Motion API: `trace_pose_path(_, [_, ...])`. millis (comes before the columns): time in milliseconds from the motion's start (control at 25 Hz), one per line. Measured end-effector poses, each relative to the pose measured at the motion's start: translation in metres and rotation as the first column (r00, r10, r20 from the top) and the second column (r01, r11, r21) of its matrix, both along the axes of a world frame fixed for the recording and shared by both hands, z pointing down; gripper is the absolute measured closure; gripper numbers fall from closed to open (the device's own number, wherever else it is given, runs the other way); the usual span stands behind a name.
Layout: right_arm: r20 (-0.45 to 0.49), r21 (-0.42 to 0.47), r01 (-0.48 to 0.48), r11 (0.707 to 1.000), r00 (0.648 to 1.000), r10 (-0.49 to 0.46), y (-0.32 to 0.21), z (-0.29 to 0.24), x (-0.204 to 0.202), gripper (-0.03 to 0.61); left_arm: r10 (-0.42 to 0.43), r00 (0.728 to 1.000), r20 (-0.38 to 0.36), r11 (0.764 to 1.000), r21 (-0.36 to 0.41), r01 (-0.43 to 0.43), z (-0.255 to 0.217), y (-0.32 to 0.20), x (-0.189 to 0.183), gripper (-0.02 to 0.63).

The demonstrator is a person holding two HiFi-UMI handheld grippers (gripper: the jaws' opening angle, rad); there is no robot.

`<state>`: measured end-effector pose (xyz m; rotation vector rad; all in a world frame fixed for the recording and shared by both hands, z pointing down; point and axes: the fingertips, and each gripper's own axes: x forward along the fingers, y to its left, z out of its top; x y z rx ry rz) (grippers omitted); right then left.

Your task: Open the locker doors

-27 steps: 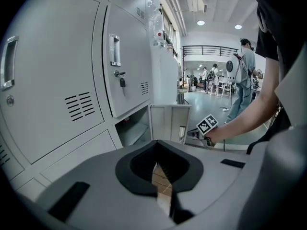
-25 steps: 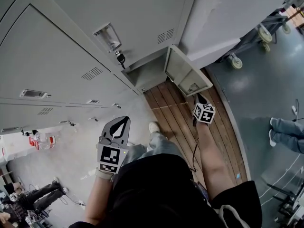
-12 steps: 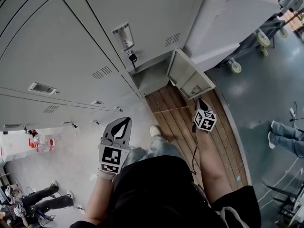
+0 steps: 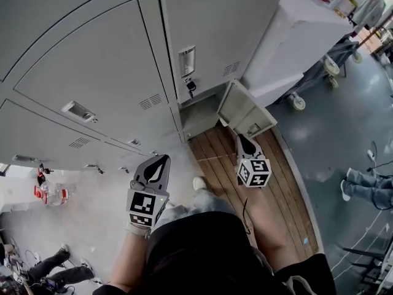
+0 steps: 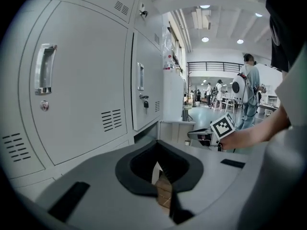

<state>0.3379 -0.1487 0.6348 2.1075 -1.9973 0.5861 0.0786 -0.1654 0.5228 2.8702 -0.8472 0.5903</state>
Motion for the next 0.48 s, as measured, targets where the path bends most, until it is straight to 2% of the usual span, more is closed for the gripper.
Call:
trace_pose_path(160, [-0.013,0.091,0.095,0.991,0.995,-0.094,-0.022,-0.063,-0.048,0.537,-0.03,0.998,-0.06,0.999,0.032,0.032,-0.024,-0.01,-0.016,0.597])
trace_pose_path(400, [-0.031,0.174,0.22,0.96,0.976,-0.218,-0.046,-0.142,-0.109,0.537,-0.099,0.983,-0.155,0.994,0.02,0.103,-0.055,-0.022,-0.051,0.597])
trace_pose_path(480, [-0.042,0.2,0.251,0.947,0.968,-0.248,-0.053,-0.167,-0.126,0.537,-0.125,0.979,-0.16,0.991,0.033,0.131,-0.066,-0.026,-0.065,0.597])
